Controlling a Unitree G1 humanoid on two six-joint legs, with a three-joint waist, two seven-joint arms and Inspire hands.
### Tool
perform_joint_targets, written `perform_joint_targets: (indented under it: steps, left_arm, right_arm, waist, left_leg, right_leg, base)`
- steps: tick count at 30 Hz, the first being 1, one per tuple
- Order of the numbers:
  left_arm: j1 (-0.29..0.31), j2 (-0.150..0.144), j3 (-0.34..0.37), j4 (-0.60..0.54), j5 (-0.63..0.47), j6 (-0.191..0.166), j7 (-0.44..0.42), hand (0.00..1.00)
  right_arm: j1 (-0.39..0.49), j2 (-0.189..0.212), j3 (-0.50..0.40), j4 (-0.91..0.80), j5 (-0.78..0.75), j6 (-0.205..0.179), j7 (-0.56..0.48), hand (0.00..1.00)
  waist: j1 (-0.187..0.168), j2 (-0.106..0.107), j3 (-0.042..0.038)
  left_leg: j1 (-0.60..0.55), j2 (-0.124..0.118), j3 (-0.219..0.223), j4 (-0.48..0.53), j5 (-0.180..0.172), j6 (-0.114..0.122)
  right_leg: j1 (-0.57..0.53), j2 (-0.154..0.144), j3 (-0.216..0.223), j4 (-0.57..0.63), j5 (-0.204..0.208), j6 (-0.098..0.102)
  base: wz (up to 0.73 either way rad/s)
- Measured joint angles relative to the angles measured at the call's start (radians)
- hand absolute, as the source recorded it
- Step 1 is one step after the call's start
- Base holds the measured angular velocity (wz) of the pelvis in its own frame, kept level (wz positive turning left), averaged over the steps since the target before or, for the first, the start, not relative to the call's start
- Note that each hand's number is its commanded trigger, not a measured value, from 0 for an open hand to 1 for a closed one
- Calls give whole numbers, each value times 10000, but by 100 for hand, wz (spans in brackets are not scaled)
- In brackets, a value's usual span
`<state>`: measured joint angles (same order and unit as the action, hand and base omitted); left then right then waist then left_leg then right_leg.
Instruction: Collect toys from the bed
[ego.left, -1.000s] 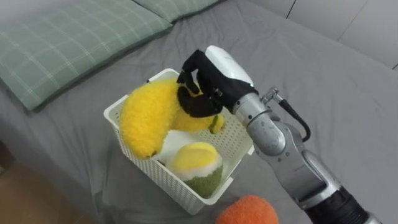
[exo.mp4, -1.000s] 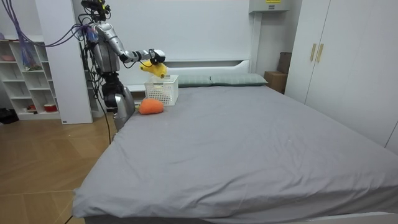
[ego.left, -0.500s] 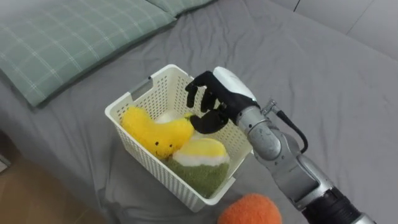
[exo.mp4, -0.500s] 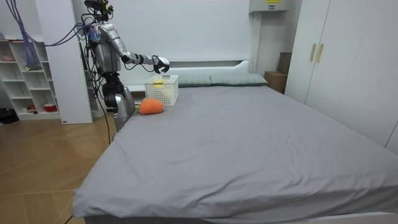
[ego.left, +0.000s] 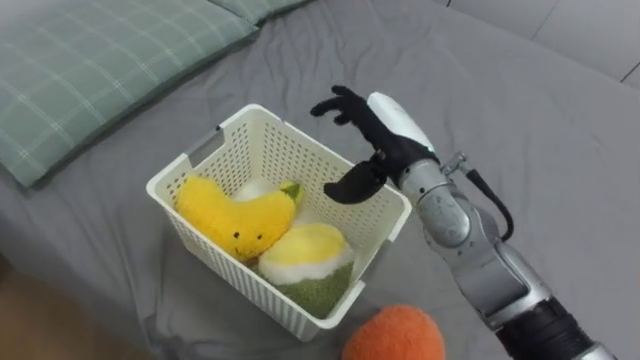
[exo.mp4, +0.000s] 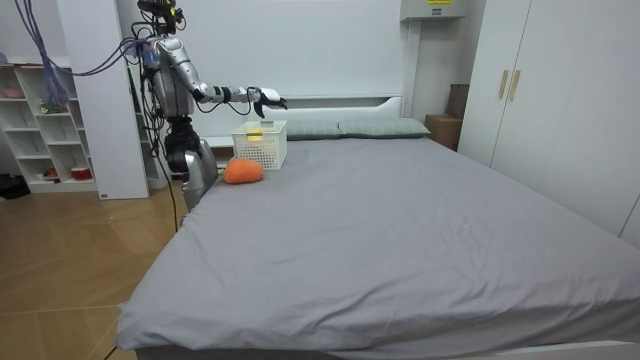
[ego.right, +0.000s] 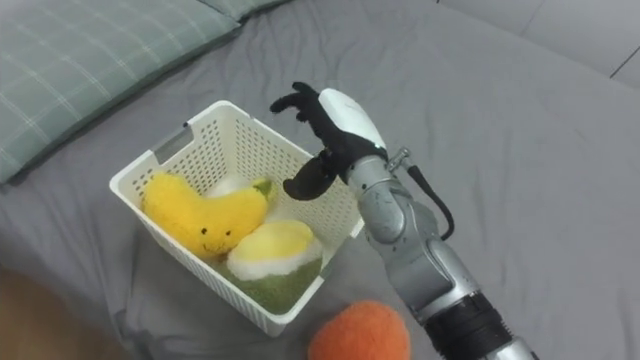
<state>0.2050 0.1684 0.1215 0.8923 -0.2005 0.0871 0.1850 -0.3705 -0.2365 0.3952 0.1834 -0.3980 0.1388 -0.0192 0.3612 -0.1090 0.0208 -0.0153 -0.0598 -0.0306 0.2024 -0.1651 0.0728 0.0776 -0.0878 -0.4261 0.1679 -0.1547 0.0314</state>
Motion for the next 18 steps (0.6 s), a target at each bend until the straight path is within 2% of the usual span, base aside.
perform_joint_targets:
  steps: [3,5,6,7,11,13,18]
  left_arm:
    - [90,-71,-38,1,-13,0,8,0]
    - [102,-127,-60,22,-34,-23,24,0]
    - [112,-168,-55,75,-32,-49,25,0]
    - [214,-218,-50,75,-25,-64,21,0]
    - [552,-240,49,74,-12,-127,-14,0]
    - [674,-269,182,81,-26,-142,-50,0]
    - [766,-360,399,84,-20,-273,-204,0]
  right_arm:
    - [25,-43,-354,0,13,-177,-151,0]
    - [87,-40,-624,1,245,-280,-348,0]
    - [331,-39,-922,-24,447,-471,-473,0]
    - [630,-41,-1184,-26,494,-611,-572,0]
    - [1377,-49,-1993,2,1057,-637,-772,0]
    - [1793,-159,-2606,10,1798,-655,-1002,0]
    - [2745,-369,-3561,21,2236,-769,-1317,0]
  waist:
    - [-310,191,-30]
    - [-552,287,-82]
    - [-616,371,-113]
    - [-667,462,-176]
    - [-1123,534,-190]
    - [-1487,527,-188]
    - [-1943,590,-170]
  left_leg:
    - [82,-1,20,6,-1,4]
    - [121,-4,26,-32,10,16]
    - [222,8,120,-89,31,27]
    - [328,26,239,-168,31,29]
    - [480,73,442,-343,28,30]
    - [512,99,540,-355,22,32]
    - [595,142,792,-373,-10,31]
  right_leg:
    - [58,-10,19,2,6,8]
    - [91,-16,25,0,7,9]
    - [118,-19,95,1,7,9]
    - [146,-19,177,2,7,11]
    - [209,-14,376,7,7,12]
    - [203,-14,444,21,8,11]
    - [120,20,742,33,19,-7]
  base:
    - [-2]
    - [0]
    - [-16]
    - [-21]
    - [-18]
    - [-9]
    - [-18]
